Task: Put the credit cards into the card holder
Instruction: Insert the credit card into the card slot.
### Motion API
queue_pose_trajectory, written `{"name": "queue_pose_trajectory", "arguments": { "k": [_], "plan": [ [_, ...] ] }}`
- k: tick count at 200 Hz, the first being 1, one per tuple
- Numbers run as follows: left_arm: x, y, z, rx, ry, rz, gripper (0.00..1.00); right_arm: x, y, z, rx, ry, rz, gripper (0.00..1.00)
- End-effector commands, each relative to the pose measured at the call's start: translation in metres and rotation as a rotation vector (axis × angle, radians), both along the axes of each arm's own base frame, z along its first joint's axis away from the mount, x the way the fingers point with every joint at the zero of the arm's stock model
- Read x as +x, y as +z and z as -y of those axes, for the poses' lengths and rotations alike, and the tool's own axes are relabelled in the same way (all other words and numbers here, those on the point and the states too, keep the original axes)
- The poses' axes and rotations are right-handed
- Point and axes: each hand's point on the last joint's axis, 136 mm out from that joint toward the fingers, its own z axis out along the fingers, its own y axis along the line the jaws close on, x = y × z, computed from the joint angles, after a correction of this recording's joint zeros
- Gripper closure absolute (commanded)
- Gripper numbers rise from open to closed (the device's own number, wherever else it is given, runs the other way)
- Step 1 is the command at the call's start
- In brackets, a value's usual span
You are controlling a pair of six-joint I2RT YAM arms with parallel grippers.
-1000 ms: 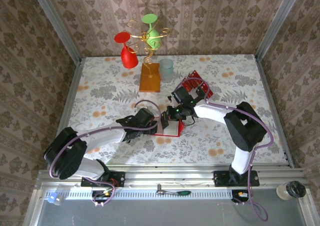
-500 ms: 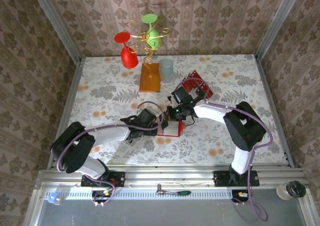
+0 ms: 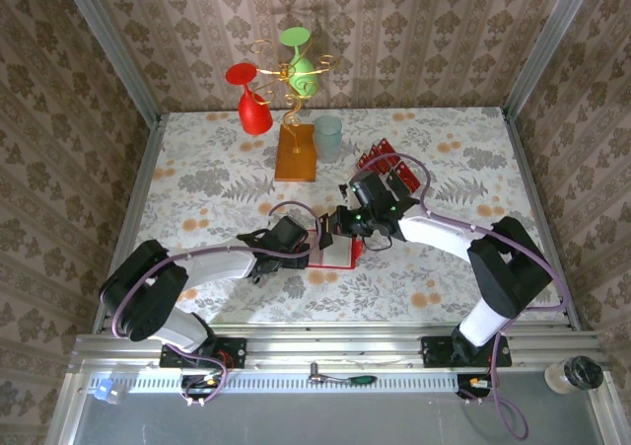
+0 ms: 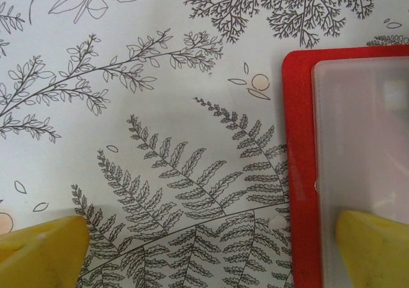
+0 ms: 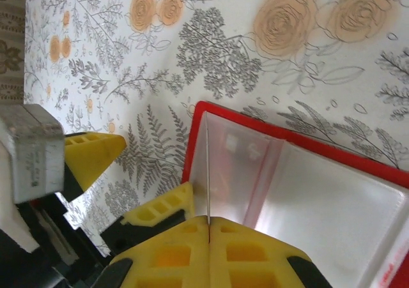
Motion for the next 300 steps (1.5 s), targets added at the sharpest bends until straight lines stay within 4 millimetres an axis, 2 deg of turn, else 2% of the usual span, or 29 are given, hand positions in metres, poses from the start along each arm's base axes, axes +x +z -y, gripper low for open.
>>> {"name": "queue_pose_trajectory", "arguments": {
  "k": [1, 60, 115, 157, 205, 243, 300],
  "plan": [
    [-0.008, -0.007, -0.017, 0.052, 0.028, -0.021, 0.00, 0.007, 0.003, 0.006, 0.063, -0.100, 0.034, 1.00],
    [-0.013, -0.009, -0.020, 0.053, 0.048, -0.021, 0.00, 0.004, -0.004, 0.018, 0.174, -0.222, 0.096, 1.00],
    [-0.014, -0.009, -0.020, 0.061, 0.053, -0.019, 0.00, 0.010, -0.007, 0.011, 0.221, -0.231, 0.132, 1.00],
    [-0.015, -0.010, -0.021, 0.067, 0.053, -0.022, 0.00, 0.014, -0.014, 0.006, 0.227, -0.239, 0.142, 1.00],
    [-0.016, -0.010, -0.021, 0.067, 0.052, -0.023, 0.00, 0.019, -0.025, 0.013, 0.212, -0.281, 0.166, 1.00],
    [-0.016, -0.010, -0.021, 0.068, 0.051, -0.022, 0.00, 0.018, -0.036, 0.019, 0.197, -0.302, 0.163, 1.00],
    [-0.016, -0.010, -0.020, 0.066, 0.051, -0.023, 0.00, 0.016, -0.047, 0.016, 0.200, -0.292, 0.140, 1.00]
  ]
}}
